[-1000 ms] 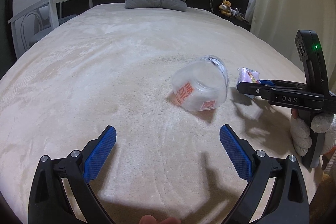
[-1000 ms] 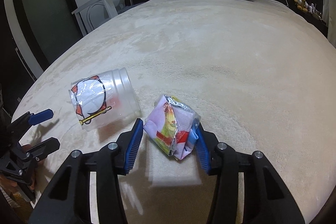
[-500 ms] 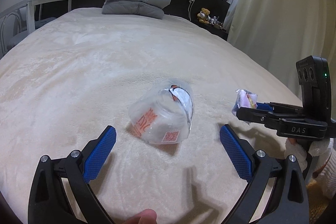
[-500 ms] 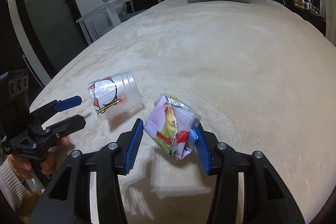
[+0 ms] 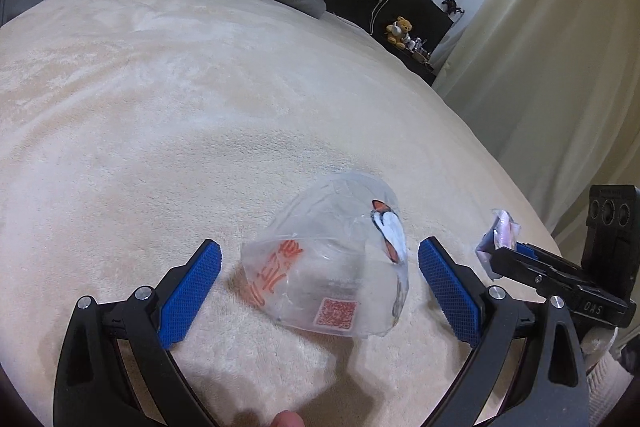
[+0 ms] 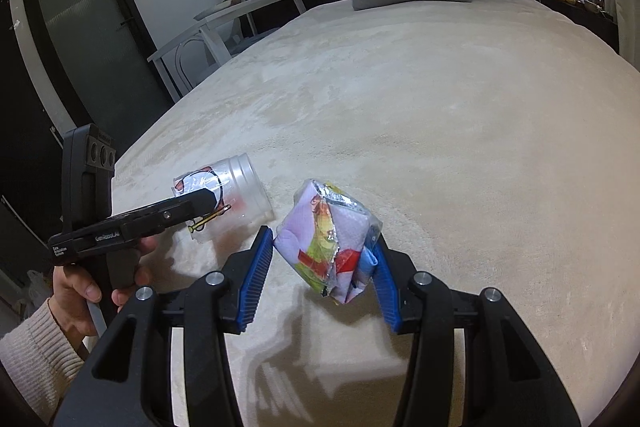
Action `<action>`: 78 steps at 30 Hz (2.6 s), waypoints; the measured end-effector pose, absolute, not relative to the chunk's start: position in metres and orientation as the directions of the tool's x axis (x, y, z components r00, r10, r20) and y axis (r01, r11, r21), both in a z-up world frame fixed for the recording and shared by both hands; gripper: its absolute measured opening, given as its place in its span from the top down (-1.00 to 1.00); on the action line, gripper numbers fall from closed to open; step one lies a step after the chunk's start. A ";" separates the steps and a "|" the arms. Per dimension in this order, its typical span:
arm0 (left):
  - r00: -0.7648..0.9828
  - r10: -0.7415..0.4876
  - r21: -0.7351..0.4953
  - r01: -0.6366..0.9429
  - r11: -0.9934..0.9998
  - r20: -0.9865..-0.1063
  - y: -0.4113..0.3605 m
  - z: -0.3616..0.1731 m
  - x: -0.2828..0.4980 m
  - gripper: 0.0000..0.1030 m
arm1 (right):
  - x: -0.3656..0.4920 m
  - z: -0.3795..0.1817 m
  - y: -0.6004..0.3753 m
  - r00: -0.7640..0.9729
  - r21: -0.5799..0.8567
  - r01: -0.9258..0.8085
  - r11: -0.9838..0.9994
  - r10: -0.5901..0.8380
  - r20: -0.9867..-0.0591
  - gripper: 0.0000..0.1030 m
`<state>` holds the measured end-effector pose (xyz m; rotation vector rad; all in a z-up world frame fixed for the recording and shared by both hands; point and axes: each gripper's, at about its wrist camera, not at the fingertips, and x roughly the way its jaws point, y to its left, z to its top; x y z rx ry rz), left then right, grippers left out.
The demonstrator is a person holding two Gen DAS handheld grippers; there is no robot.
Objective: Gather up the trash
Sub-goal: 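Grasp the pink-white wrapper with the right tool while the left tool grasps the clear cup, then lift the cup and wrapper off the bed with both tools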
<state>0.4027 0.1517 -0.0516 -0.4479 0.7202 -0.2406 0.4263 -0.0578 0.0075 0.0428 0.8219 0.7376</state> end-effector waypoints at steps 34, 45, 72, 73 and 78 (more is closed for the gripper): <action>0.797 -0.272 -0.350 0.081 0.933 -0.540 0.107 -0.001 0.327 -0.44 | 0.382 0.013 -0.067 0.519 0.299 -0.498 0.814 0.556 -0.649 0.06; 0.820 -0.249 -0.310 0.093 0.946 -0.515 0.093 0.021 0.259 -0.45 | 0.307 0.030 -0.095 0.583 0.226 -0.522 0.822 0.537 -0.610 0.06; 0.870 -0.263 -0.346 0.115 0.931 -0.418 0.048 0.025 0.112 -0.45 | 0.161 0.041 -0.156 0.636 0.194 -0.514 0.836 0.523 -0.567 0.06; 0.869 -0.265 -0.346 0.119 0.931 -0.417 0.045 0.025 0.106 -0.45 | 0.155 0.040 -0.158 0.637 0.194 -0.514 0.835 0.524 -0.565 0.06; 0.872 -0.266 -0.348 0.120 0.930 -0.412 0.036 0.024 0.082 -0.45 | 0.127 0.041 -0.165 0.641 0.190 -0.520 0.833 0.527 -0.558 0.06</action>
